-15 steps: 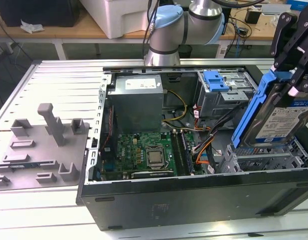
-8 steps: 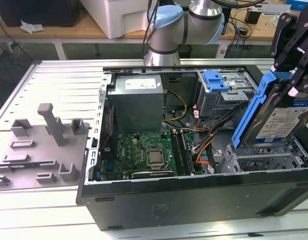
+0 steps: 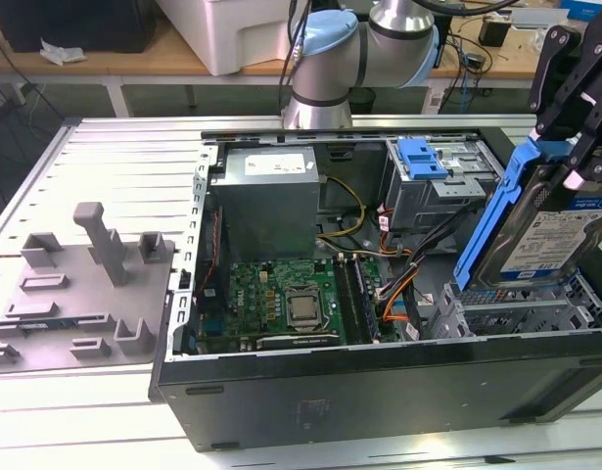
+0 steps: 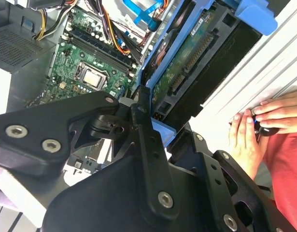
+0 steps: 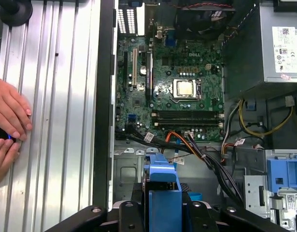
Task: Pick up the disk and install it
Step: 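Insert the disk into the insertion slot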
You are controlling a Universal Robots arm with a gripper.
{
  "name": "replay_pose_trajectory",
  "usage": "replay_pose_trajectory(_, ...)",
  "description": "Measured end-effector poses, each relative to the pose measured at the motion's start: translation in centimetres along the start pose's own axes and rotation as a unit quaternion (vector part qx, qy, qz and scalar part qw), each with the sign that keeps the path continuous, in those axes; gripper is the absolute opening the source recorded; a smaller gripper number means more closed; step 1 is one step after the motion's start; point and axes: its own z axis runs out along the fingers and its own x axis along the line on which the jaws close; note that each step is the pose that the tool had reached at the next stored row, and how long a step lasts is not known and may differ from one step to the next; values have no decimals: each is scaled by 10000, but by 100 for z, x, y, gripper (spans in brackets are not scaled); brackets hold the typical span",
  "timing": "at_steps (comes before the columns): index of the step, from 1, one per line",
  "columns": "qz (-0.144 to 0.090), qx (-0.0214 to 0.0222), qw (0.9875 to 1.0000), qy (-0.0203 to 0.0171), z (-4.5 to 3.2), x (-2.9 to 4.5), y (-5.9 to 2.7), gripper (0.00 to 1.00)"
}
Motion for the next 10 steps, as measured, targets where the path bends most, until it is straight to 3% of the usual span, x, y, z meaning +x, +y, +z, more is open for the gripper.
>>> replay_pose_trajectory(10,0,0,10000,1,17,29,-27,37)
